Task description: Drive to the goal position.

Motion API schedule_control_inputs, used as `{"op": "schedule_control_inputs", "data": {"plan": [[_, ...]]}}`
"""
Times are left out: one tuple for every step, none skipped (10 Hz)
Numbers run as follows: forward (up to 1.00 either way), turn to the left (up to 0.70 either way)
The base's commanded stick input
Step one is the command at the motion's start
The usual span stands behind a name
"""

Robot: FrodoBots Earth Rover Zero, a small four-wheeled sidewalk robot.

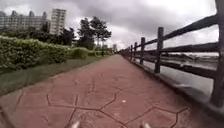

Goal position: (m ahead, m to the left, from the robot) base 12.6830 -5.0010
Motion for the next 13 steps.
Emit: {"op": "schedule_control_inputs", "data": {"plan": [[0.5, 0.0], [0.5, 0.0], [0.5, 0.0], [0.5, 0.0], [0.5, 0.0], [0.5, 0.01], [0.5, 0.03], [0.5, 0.01], [0.5, 0.17], [0.5, 0.4], [0.5, 0.37], [0.5, 0.16], [0.5, 0.0]]}}
